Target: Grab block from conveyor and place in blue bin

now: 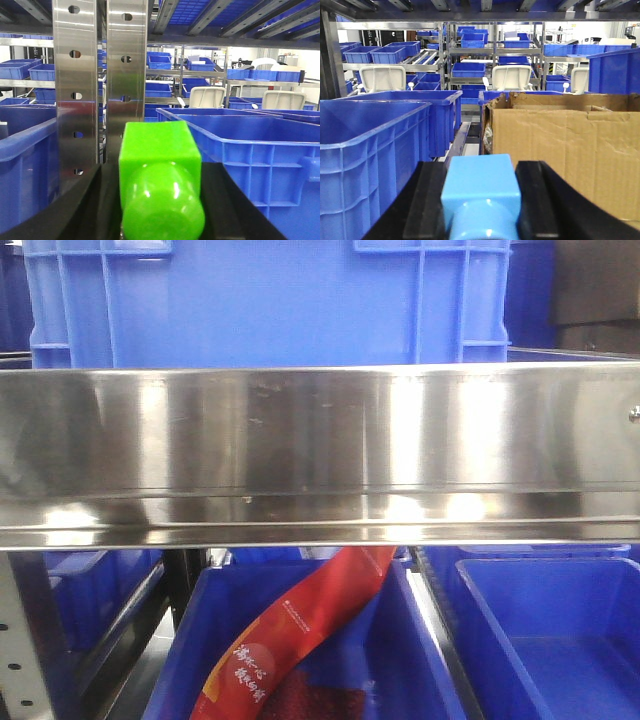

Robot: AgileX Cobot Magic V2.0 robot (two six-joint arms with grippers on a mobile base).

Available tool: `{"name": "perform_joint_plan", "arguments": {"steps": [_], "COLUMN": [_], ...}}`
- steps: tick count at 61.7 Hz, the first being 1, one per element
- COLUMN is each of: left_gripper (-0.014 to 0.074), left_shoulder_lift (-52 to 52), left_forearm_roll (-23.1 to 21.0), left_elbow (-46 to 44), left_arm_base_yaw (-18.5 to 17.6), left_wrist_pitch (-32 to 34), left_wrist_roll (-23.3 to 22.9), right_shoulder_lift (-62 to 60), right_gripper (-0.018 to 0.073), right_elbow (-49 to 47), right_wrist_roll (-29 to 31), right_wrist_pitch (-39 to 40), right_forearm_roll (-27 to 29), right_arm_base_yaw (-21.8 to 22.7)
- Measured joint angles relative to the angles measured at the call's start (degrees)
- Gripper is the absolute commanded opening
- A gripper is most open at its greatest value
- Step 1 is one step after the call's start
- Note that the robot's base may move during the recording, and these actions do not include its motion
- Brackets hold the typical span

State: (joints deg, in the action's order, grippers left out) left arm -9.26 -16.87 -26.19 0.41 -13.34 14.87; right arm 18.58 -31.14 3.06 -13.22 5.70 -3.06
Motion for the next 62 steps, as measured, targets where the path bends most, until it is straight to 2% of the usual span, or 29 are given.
{"name": "perform_joint_plan", "arguments": {"steps": [3, 12, 21, 36, 53, 62], "left_gripper": [-0.0111, -0.0111, -0.0111, -0.0111, -0.0111, -0.0111], "left_shoulder_lift": [-1.8, -9.6, -17.9, -31.1, -49.5, -60.0], "left_forearm_roll": [0.0, -0.1, -0.2, -0.2, -2.1, -3.9], "left_elbow": [-1.3, -7.8, -15.2, -27.2, -40.7, -47.4], "left_arm_base_yaw": [0.0, 0.0, -0.9, -9.0, -20.5, -23.8], "left_wrist_pitch": [-1.5, -6.6, -8.5, -8.5, -7.6, -6.0], "left_wrist_roll": [0.3, 5.1, 8.1, 8.9, 9.0, 9.0], "right_shoulder_lift": [1.2, 6.9, 14.4, 28.6, 44.6, 52.2], "right_gripper": [-0.0162, -0.0162, -0.0162, -0.0162, -0.0162, -0.0162], "right_elbow": [-1.2, -6.3, -11.2, -21.7, -36.8, -43.0], "right_wrist_roll": [0.0, 0.0, 0.8, 0.9, 0.9, 1.0], "right_wrist_pitch": [0.1, 0.6, 2.0, 3.7, 4.5, 5.0], "right_forearm_roll": [0.0, 0.0, -0.1, -0.1, -0.1, -0.1], "right_arm_base_yaw": [-0.4, -2.7, -6.1, -12.2, -19.9, -23.5]}}
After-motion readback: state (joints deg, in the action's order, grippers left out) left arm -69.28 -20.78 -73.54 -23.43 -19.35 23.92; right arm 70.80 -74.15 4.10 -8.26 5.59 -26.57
